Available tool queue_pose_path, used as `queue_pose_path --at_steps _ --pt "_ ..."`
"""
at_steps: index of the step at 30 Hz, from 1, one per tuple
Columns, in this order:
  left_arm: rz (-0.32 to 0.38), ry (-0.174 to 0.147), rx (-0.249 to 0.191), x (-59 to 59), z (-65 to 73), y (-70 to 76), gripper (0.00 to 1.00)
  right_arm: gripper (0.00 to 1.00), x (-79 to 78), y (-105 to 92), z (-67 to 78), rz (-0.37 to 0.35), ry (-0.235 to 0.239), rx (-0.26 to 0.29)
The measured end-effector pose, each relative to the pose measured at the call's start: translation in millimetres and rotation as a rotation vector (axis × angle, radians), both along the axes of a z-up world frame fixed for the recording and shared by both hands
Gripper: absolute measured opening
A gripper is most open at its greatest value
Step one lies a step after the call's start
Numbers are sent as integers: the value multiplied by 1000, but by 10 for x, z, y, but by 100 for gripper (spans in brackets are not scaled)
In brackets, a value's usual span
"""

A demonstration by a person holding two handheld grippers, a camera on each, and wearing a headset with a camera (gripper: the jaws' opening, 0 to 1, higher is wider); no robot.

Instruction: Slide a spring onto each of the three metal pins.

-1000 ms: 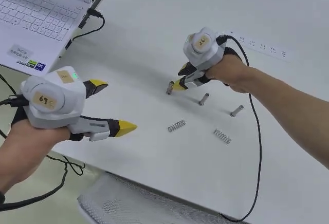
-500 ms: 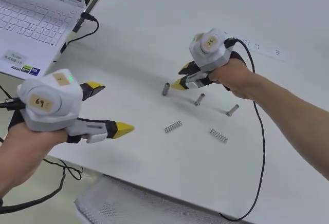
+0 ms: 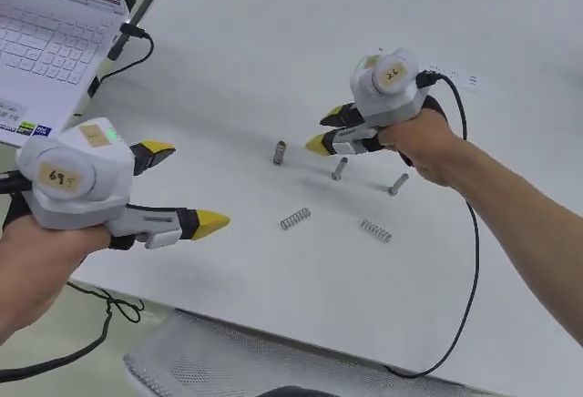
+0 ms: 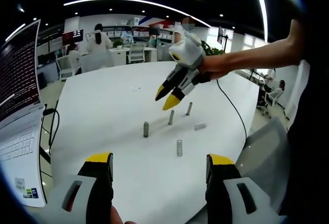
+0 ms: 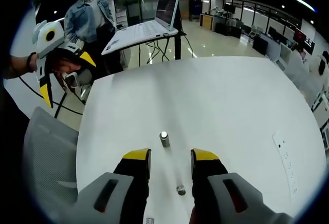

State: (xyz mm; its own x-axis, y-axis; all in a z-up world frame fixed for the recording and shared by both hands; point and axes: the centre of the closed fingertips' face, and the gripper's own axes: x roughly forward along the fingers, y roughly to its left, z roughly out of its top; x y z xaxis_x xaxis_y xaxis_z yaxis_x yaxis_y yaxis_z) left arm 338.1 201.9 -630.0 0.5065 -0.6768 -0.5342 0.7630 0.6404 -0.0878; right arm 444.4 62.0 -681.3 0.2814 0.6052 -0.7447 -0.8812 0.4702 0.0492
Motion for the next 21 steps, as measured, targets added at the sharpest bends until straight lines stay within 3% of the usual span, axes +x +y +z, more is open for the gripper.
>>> queue_pose_path --at_steps 6,21 --pt "-14 -3 2 12 18 -70 70 30 -22 -181 101 -66 -14 42" --pt "-41 -5 2 25 50 -219 70 34 -192 -690 225 -188 -34 79"
